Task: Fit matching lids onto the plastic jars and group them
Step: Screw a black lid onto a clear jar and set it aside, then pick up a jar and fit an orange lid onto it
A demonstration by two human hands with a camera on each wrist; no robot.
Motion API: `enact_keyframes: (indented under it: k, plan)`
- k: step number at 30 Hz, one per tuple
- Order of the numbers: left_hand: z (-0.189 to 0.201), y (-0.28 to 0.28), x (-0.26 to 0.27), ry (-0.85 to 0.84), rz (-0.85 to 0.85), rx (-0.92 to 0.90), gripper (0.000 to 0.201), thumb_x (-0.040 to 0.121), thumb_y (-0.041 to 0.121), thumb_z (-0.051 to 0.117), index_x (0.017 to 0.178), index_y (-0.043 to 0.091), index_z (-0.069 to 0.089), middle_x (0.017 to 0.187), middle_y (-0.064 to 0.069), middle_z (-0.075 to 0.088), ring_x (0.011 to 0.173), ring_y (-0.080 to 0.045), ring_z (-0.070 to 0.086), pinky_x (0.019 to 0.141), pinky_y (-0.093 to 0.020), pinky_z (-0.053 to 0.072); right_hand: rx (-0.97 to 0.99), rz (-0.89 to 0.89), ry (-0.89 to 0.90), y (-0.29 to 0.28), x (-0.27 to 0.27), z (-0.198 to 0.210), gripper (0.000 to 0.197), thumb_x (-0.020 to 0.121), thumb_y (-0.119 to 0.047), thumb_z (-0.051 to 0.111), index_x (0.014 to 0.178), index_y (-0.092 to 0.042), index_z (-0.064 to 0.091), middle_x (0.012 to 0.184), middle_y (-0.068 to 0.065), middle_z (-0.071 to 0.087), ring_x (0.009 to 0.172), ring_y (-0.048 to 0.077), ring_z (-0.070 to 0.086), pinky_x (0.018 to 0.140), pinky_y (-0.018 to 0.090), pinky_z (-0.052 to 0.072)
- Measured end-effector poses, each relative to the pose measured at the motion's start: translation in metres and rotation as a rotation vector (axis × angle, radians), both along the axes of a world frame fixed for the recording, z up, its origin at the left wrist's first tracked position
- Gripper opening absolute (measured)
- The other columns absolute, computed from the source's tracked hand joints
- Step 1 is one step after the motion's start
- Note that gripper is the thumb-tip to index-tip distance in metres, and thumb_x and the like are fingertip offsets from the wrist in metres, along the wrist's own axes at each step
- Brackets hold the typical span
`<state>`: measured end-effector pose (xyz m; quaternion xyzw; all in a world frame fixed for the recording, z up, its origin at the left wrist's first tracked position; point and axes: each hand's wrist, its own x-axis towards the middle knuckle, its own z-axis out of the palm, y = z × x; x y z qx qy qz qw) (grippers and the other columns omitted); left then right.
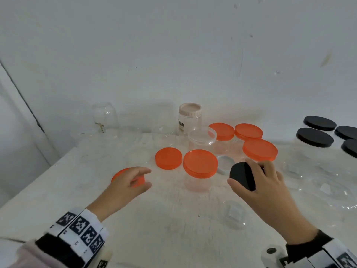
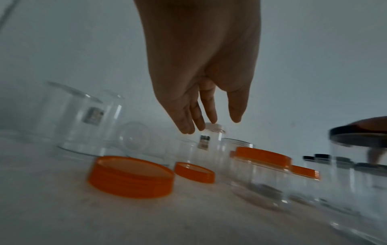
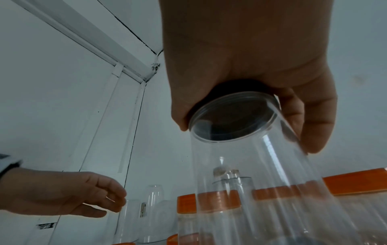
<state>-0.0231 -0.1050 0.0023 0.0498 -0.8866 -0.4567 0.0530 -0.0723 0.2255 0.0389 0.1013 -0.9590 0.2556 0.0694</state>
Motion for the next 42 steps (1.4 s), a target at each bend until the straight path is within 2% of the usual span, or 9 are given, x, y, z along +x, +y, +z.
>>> enact_keyframes:
  k: [3,10,15,20,25,32,34,39,42]
  plan:
    - [0.005,-0.034,0.005,0.055,0.09,-0.12,0.032,0.088,0.029,0.066,0.118,0.035,0.058,0.119,0.027,0.052,0.112,0.007,0.048,0.093,-0.012,0.035,-0.051,-0.021,0.011,0.002,0.0,-0.004,0.076,0.074,-0.057,0.064,0.139,-0.025,0.042,0.114,-0.009,0.031,0.101,0.021,0.032,0.081,0.035,0.034]
    - [0.012,-0.092,-0.007,0.205,0.313,-0.384,0.036,0.09,0.018,0.063,0.126,0.015,0.056,0.128,0.003,0.053,0.116,-0.006,0.045,0.099,-0.017,0.029,-0.101,-0.085,0.069,-0.001,-0.002,-0.012,0.091,0.059,-0.071,0.051,0.134,-0.02,0.052,0.108,-0.005,0.039,0.107,0.036,0.047,0.093,0.056,0.043]
    - [0.017,-0.131,-0.035,0.133,0.458,-0.418,0.051,0.09,0.018,0.063,0.137,0.009,0.045,0.14,-0.009,0.045,0.131,-0.022,0.039,0.109,-0.03,0.028,-0.149,-0.095,0.04,0.0,-0.015,-0.03,0.087,0.066,-0.07,0.065,0.136,-0.022,0.048,0.121,0.006,0.048,0.113,0.036,0.046,0.097,0.062,0.041]
    - [0.029,-0.167,-0.065,0.076,0.565,-0.369,0.062,0.088,0.02,0.065,0.141,0.004,0.038,0.142,-0.017,0.041,0.131,-0.03,0.038,0.11,-0.038,0.029,-0.202,-0.091,0.064,-0.004,-0.021,-0.036,0.081,0.065,-0.05,0.066,0.137,-0.014,0.05,0.122,0.014,0.052,0.112,0.039,0.05,0.096,0.063,0.04]
    - [0.036,-0.192,-0.092,-0.055,0.646,-0.359,0.068,0.087,0.028,0.066,0.143,0.004,0.035,0.145,-0.02,0.036,0.132,-0.035,0.037,0.109,-0.04,0.03,-0.183,-0.102,0.09,-0.006,-0.022,-0.034,0.081,0.066,-0.055,0.072,0.134,-0.015,0.053,0.119,0.011,0.052,0.111,0.04,0.05,0.096,0.064,0.041]
    - [0.032,-0.213,-0.118,-0.229,0.637,-0.421,0.072,0.088,0.042,0.063,0.144,0.006,0.034,0.146,-0.021,0.034,0.135,-0.035,0.033,0.111,-0.041,0.028,-0.112,-0.137,0.079,-0.01,-0.013,-0.018,0.082,0.064,-0.066,0.067,0.131,-0.021,0.057,0.111,-0.003,0.047,0.109,0.035,0.049,0.093,0.058,0.044]
    - [0.025,-0.214,-0.121,-0.266,0.639,-0.419,0.071,0.087,0.042,0.064,0.142,0.008,0.035,0.144,-0.021,0.034,0.135,-0.034,0.031,0.111,-0.041,0.027,-0.084,-0.146,0.022,-0.013,-0.008,-0.008,0.091,0.053,-0.067,0.057,0.134,-0.024,0.054,0.111,-0.008,0.043,0.11,0.029,0.048,0.093,0.051,0.044]
    - [0.007,-0.22,-0.12,-0.167,0.7,-0.425,0.068,0.077,0.038,0.077,0.128,0.006,0.045,0.131,-0.026,0.039,0.121,-0.044,0.041,0.103,-0.051,0.035,-0.063,-0.107,-0.113,-0.015,0.0,0.009,0.099,0.052,-0.073,0.047,0.142,-0.032,0.039,0.12,-0.016,0.035,0.115,0.016,0.041,0.095,0.037,0.039]
    - [0.001,-0.226,-0.119,-0.118,0.715,-0.362,0.071,0.068,0.043,0.082,0.117,0.008,0.045,0.126,-0.025,0.046,0.116,-0.042,0.046,0.098,-0.053,0.04,-0.075,-0.026,-0.181,-0.008,-0.001,0.011,0.097,0.057,-0.072,0.057,0.144,-0.037,0.033,0.123,-0.029,0.03,0.117,0.009,0.038,0.095,0.029,0.038]
